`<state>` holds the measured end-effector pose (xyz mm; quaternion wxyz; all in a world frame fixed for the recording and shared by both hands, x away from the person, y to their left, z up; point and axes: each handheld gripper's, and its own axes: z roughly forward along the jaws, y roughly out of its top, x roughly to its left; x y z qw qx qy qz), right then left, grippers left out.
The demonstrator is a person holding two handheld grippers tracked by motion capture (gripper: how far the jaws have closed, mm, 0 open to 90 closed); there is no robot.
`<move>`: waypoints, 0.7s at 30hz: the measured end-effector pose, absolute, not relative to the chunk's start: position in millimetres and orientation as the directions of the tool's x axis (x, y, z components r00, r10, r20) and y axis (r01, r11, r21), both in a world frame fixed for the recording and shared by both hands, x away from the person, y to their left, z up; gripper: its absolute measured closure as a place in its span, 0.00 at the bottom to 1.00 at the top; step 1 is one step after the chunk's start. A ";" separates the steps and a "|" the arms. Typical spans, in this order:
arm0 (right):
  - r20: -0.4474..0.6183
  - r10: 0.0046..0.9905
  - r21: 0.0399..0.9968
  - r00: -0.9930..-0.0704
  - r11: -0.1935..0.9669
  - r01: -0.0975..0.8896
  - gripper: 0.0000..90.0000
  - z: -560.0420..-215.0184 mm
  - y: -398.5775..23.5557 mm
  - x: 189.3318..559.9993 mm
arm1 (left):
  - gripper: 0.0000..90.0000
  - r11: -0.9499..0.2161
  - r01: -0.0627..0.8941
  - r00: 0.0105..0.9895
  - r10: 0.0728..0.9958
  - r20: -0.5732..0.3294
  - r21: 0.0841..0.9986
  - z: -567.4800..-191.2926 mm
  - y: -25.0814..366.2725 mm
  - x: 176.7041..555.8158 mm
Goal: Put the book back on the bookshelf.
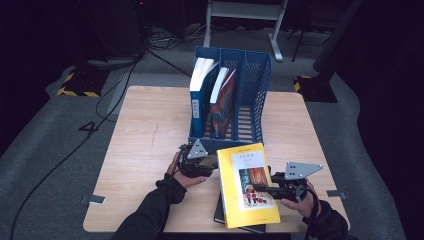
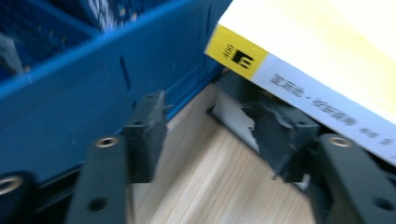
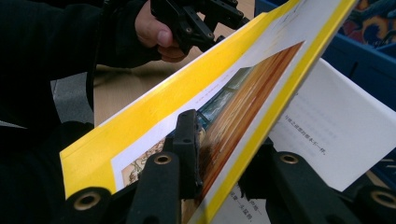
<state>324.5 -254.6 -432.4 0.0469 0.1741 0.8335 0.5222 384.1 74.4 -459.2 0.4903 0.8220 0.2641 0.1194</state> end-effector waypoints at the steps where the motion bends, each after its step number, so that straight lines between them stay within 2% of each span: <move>1: 0.101 0.337 0.889 -0.936 0.392 0.237 0.81 -430.1 -255.4 324.4 | 0.55 -0.364 0.313 0.835 0.545 -0.072 0.877 -455.2 74.7 383.8; 7: 0.062 0.351 0.896 -0.934 0.392 0.207 0.81 -423.1 -256.4 323.2 | 0.61 -0.312 0.279 0.848 0.524 -0.081 0.908 -434.5 71.9 386.9; 16: 0.000 0.368 0.898 -0.930 0.409 0.161 0.81 -418.5 -253.9 317.8 | 0.77 -0.289 0.250 0.872 0.482 -0.085 0.924 -422.7 64.0 387.9; 21: 0.013 0.352 0.909 -0.936 0.386 0.157 0.84 -414.2 -256.8 313.5 | 0.78 -0.263 0.234 0.896 0.431 -0.103 0.936 -415.3 64.5 383.4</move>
